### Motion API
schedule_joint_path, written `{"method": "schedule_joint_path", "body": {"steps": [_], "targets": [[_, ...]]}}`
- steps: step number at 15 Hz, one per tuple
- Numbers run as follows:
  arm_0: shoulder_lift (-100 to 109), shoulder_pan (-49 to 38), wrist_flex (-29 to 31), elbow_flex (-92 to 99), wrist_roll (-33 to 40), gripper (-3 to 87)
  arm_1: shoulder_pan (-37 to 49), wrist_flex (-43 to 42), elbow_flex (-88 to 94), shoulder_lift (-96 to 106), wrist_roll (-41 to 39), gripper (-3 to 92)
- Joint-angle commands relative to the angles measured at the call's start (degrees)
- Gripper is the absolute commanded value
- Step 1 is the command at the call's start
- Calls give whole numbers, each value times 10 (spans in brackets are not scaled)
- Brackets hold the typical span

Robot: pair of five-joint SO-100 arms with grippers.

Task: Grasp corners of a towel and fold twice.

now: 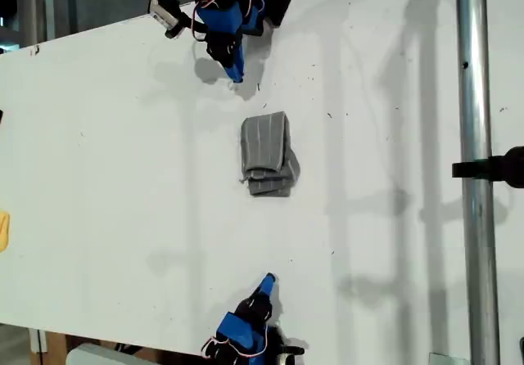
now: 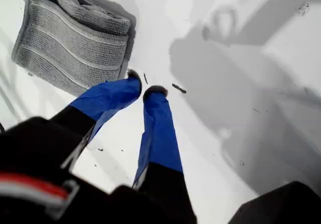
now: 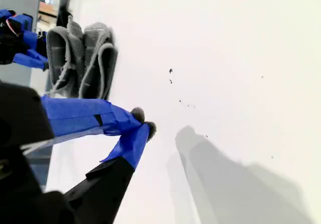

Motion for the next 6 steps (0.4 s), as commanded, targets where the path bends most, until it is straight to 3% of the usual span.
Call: {"method": "schedule_joint_path", "body": {"steps": [1,6], "targets": [[2,-6,4,4,2,-26,-4,4,-8,-4,-8,65],[2,-6,4,4,2,-26,-8,4,-8,-4,-8,66]]}}
